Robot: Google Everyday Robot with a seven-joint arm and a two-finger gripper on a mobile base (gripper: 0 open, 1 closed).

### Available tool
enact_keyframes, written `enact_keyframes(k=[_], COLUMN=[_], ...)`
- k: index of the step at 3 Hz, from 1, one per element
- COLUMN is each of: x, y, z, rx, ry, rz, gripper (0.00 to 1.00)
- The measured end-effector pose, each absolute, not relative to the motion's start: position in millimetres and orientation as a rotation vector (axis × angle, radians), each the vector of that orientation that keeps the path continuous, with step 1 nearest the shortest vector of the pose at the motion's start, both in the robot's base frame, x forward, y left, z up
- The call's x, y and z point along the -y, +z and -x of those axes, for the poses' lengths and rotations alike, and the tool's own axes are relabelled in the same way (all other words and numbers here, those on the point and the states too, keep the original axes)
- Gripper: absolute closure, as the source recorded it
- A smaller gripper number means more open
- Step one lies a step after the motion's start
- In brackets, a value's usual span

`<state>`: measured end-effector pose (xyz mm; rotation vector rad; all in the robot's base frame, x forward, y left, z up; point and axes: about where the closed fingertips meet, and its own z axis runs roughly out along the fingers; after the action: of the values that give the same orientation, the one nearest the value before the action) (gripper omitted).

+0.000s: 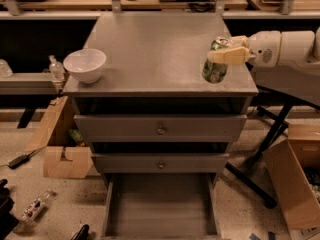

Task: Pick green can from bottom drawer and place on counter

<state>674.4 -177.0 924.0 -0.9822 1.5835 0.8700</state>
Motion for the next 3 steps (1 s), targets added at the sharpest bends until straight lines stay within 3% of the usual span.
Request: enact_keyframes(k=[2, 3], x=[157.9, 166.5], y=[953.5, 958.5], z=[-778.2, -817.7], rx=[-1.552, -1.564], ry=[0.769, 0.618], rz=[0.92, 0.908], gripper=[1.0, 1.0])
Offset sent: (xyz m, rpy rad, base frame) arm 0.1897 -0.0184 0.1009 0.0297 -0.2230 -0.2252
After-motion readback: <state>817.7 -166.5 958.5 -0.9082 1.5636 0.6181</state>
